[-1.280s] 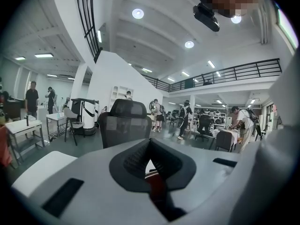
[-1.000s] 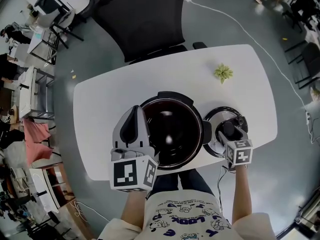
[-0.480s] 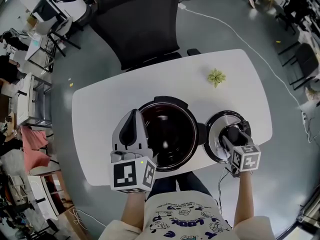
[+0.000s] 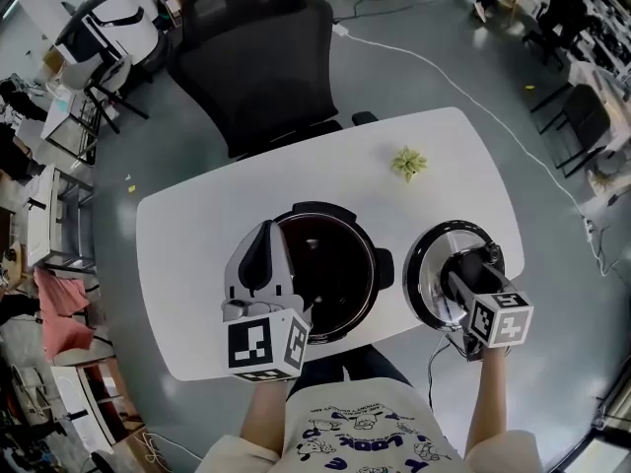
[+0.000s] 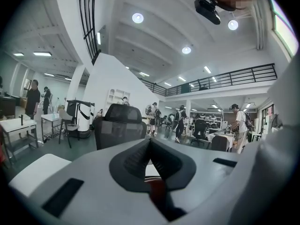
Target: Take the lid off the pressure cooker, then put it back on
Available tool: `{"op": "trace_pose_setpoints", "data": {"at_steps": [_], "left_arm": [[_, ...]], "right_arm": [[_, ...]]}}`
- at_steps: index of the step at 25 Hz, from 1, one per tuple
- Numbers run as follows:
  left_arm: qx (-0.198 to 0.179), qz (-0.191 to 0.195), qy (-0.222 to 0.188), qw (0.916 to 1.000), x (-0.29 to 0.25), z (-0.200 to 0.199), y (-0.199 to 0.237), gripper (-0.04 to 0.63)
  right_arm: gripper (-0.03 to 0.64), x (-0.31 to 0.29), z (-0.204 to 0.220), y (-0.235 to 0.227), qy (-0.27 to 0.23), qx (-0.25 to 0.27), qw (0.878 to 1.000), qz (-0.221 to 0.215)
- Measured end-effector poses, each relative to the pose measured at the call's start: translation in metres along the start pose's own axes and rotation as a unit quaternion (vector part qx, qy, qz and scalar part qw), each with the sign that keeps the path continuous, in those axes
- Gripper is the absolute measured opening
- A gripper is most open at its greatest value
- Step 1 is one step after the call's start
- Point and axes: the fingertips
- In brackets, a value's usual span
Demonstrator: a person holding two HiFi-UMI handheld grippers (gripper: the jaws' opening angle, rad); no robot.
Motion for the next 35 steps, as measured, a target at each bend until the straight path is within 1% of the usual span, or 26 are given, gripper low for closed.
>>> {"op": "trace_pose_setpoints", "data": {"at_steps": [6,11,14,18,24,29,33,34,35], "left_arm": [[0.002,0.008,-0.005,1.0,0.004,-0.007,-0.004,0.012],[0.005,-0.001,-0.017,0.9998,0.015,-0.016,0.004,0.012],[0.008,-0.013,-0.022,0.9996,0.026,-0.021,0.015,0.012],[0.01,-0.04,-0.03,0.9987,0.043,-0.026,0.038,0.014],[0.022,-0.096,-0.03,0.9947,0.071,-0.02,0.081,0.014],[0.038,-0.138,-0.022,0.9895,0.093,-0.008,0.112,0.014],[0.058,-0.163,-0.015,0.9849,0.113,0.001,0.137,0.014],[0.062,-0.167,-0.014,0.9839,0.117,0.002,0.143,0.019],[0.067,-0.17,-0.013,0.983,0.12,0.004,0.148,0.039]], "right_arm": [[0.294,0.029,-0.028,0.008,-0.016,0.017,1.0,0.008],[0.295,0.043,-0.059,0.024,-0.041,0.019,0.999,-0.024],[0.295,0.051,-0.075,0.041,-0.048,0.04,0.997,-0.036],[0.294,0.056,-0.102,0.072,-0.054,0.076,0.994,-0.062],[0.294,0.057,-0.133,0.133,-0.066,0.132,0.982,-0.122],[0.295,0.052,-0.143,0.182,-0.063,0.172,0.968,-0.17],[0.293,0.048,-0.145,0.219,-0.054,0.201,0.958,-0.196],[0.295,0.046,-0.145,0.227,-0.052,0.206,0.956,-0.201],[0.293,0.045,-0.146,0.234,-0.05,0.211,0.954,-0.205]]}}
Point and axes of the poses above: the fingertips, and each gripper's own axes: x backward along the fingers, y to its left, z out of its underside, and after that the axes turned 7 degrees about x, right-handed
